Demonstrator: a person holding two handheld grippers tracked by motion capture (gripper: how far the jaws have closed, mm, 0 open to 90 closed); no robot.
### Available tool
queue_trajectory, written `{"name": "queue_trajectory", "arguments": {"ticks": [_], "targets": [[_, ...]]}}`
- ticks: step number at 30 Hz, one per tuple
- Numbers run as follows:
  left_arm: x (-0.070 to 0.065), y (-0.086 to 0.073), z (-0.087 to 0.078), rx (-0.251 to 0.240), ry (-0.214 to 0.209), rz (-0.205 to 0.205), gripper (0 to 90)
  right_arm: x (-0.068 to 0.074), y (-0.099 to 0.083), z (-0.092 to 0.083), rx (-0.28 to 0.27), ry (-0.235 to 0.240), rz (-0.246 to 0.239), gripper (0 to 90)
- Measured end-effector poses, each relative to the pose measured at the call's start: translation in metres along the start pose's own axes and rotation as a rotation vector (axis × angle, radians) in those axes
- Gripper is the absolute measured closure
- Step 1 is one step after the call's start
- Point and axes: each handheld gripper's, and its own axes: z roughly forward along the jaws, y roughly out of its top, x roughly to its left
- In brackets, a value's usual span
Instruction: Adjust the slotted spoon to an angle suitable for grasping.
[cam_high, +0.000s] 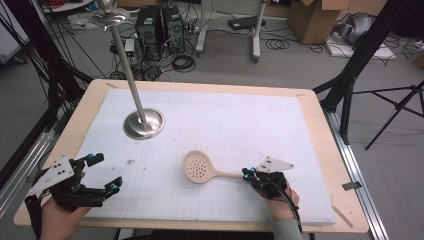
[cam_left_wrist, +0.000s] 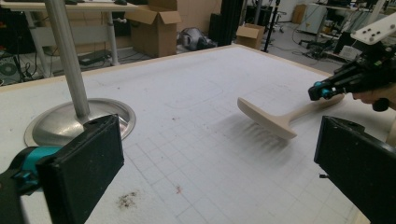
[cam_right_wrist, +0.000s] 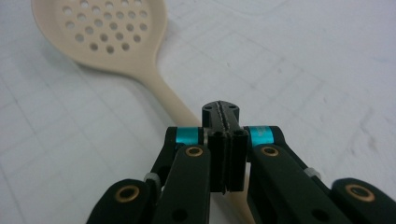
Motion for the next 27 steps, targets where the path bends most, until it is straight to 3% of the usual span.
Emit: {"name": "queue_trajectory", "arguments": {"ticks": [5, 10, 14, 22, 27], "targets": [[0.001, -0.001, 0.003, 0.006, -0.004, -0.002, 1.7, -0.002, -0.018, -0.015, 0.002, 0.008, 0.015, 90.0], [0.002, -0.001, 0.006, 0.009, -0.010, -0.002, 1.7, -0.001, -0.024, -0.020, 0.059, -0.009, 0.009, 90.0], [0.002, 0.000, 0.006, 0.006, -0.013, 0.001, 1.7, -0.003, -0.028, -0.020, 0.101, -0.050, 0.008, 90.0], [0.002, 0.000, 0.006, 0.008, -0.011, -0.003, 1.7, -0.013, -0.029, -0.013, 0.071, -0.052, 0.064, 90.0], [0.002, 0.000, 0.006, 0.010, -0.009, -0.002, 1.7, -0.019, -0.024, -0.008, 0.078, -0.065, 0.069, 90.0]]}}
